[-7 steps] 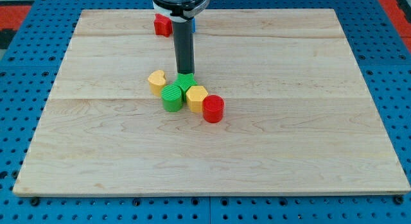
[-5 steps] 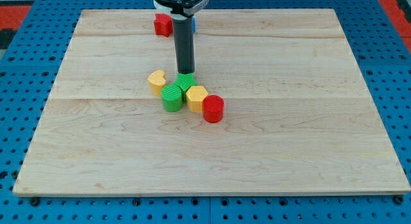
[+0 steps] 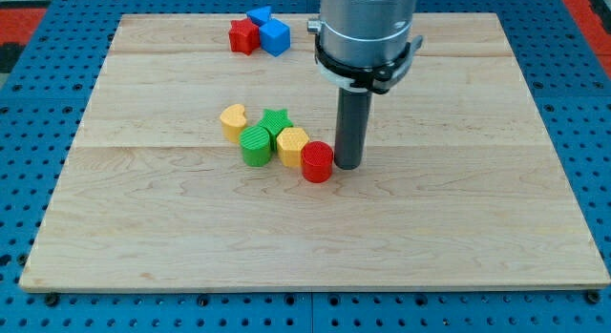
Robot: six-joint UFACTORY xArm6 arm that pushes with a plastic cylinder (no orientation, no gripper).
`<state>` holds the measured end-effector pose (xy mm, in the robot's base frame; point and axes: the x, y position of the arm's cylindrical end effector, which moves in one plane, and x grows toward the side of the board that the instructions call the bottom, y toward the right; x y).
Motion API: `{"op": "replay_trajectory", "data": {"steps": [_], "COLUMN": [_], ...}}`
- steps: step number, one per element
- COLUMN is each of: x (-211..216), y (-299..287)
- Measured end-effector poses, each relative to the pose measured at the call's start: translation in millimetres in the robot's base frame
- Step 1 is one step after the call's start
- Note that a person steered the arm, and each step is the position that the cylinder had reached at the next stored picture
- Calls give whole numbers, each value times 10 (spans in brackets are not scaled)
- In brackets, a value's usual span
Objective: Place the red circle in between green circle and yellow hexagon
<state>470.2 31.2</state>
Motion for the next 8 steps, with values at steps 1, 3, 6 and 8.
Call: {"op": "replay_trajectory", "data": {"steps": [1,3,6,8], "x": [47,537,206,-40], "y": [-661,-482,-1190,-1190]}}
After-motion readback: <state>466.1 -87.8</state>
